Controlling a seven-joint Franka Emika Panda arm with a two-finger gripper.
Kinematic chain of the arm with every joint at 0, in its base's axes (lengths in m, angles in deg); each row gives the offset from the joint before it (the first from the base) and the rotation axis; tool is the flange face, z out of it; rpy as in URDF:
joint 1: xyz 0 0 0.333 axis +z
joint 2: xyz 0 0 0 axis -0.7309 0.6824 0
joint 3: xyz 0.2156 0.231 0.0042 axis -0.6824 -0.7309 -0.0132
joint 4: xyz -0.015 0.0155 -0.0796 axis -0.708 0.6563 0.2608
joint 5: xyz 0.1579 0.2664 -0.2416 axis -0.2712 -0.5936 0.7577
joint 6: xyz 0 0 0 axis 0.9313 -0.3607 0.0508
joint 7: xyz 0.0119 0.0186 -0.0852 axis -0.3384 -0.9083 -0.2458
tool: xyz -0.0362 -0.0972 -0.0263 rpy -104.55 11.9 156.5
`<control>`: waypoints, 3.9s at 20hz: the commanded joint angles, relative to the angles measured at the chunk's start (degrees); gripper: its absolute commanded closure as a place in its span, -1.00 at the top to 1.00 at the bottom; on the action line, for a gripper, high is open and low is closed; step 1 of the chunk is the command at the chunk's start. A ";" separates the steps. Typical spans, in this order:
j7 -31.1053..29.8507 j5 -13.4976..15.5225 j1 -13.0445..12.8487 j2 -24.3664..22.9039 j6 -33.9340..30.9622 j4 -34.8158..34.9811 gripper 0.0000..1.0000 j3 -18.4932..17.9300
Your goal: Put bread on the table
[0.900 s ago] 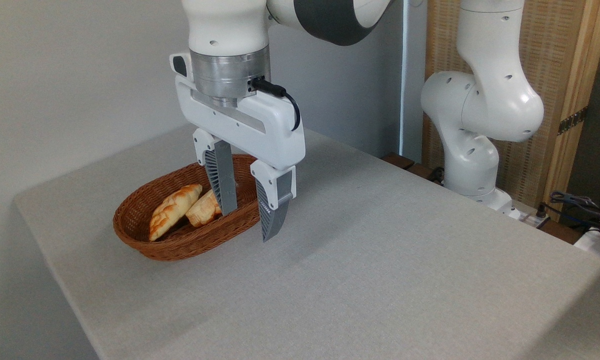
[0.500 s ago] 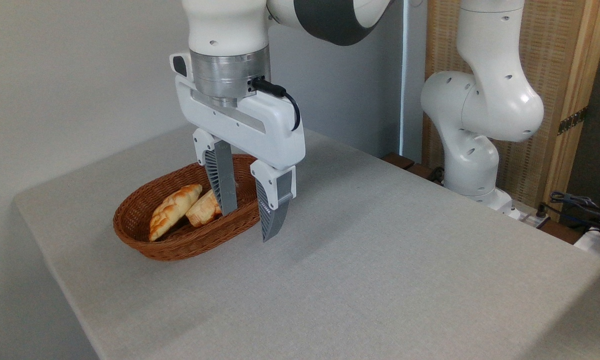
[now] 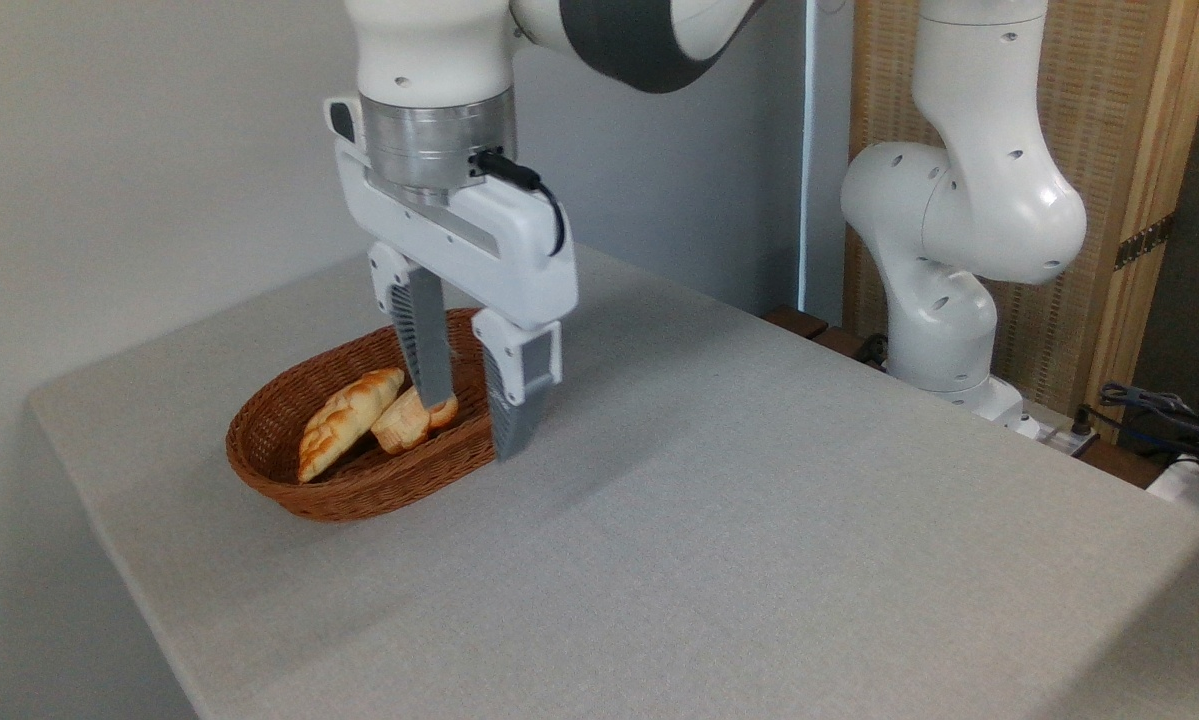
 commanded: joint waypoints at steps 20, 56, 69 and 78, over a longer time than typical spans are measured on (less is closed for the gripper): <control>-2.80 7.38 -0.30 9.84 1.86 0.79 1.00 17.98; -2.28 3.95 -0.21 3.70 -1.03 1.14 -0.20 14.66; -1.83 1.58 -0.12 4.22 -4.82 2.11 1.00 7.00; -1.75 1.49 -0.12 4.13 -4.03 1.85 1.00 7.09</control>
